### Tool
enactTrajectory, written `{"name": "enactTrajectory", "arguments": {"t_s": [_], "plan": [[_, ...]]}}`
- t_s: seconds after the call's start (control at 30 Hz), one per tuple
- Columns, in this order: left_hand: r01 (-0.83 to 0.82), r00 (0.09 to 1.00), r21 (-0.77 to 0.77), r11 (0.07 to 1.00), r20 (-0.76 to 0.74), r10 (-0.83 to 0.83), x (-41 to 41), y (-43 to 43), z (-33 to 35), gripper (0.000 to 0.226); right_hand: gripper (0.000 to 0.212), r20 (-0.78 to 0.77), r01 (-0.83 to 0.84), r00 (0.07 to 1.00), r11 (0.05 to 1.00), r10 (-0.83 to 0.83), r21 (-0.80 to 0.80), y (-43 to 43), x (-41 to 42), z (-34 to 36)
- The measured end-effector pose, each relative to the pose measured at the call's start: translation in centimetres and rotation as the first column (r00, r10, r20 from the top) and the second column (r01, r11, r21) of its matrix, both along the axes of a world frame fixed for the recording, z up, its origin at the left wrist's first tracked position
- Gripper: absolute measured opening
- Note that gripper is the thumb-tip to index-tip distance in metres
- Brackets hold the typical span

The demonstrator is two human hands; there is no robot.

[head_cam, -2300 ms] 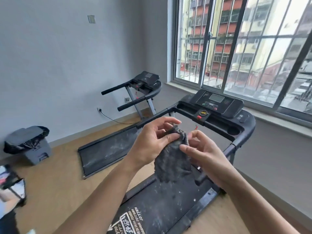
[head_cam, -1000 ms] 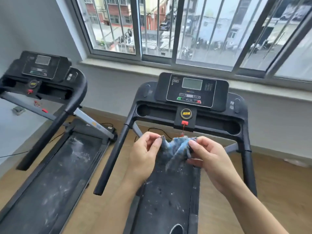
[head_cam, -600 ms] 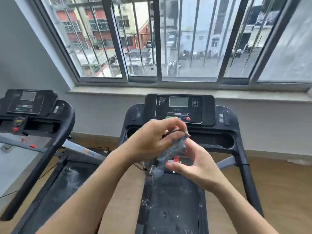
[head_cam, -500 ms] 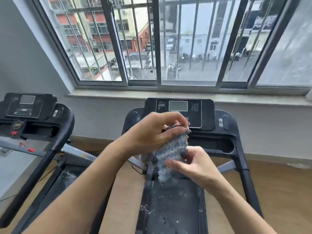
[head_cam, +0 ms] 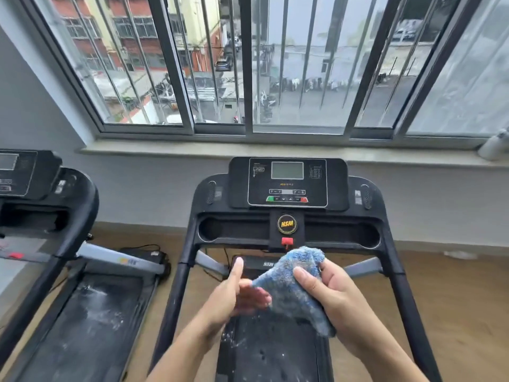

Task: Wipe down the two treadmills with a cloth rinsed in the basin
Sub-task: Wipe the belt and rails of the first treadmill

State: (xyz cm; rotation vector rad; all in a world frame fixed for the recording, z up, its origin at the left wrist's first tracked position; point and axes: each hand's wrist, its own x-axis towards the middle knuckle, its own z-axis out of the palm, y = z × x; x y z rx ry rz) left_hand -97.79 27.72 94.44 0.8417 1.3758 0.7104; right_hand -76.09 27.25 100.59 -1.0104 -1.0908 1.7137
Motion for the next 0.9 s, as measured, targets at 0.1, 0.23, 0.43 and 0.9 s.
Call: {"name": "enactTrajectory", "arguments": {"t_s": [0.1,0.23,0.43,0.9], "plan": [[0.057,0.877,-0.105,0.993,0.48,0.001,2.1,-4.3,-1.0,0.115,0.032,0.029,0.037,0.999,0.999,-0.037,-0.017,-0.4,-0.2,-1.5],[-0.159,0.756,0.01,0.987,0.644,0.116,3.6,-4.5,0.4,0.07,0.036,-0.012,0.019,1.0,0.996,-0.02,-0.087,-1.1,-0.5,-2.7],[-0.256,0.86,0.019,0.967,0.46,0.219,3.3,-3.2,1.9,0.04,0.03,0.056,0.11,0.993,0.988,-0.105,-0.108,-1.4,0.5,-3.2],[-0.125,0.969,0.412,0.903,-0.145,0.2,1.6,-1.9,3.1,0.044,0.065,0.346,0.22,0.905,0.968,-0.249,0.121,-0.9,3.0,-4.6]]}}
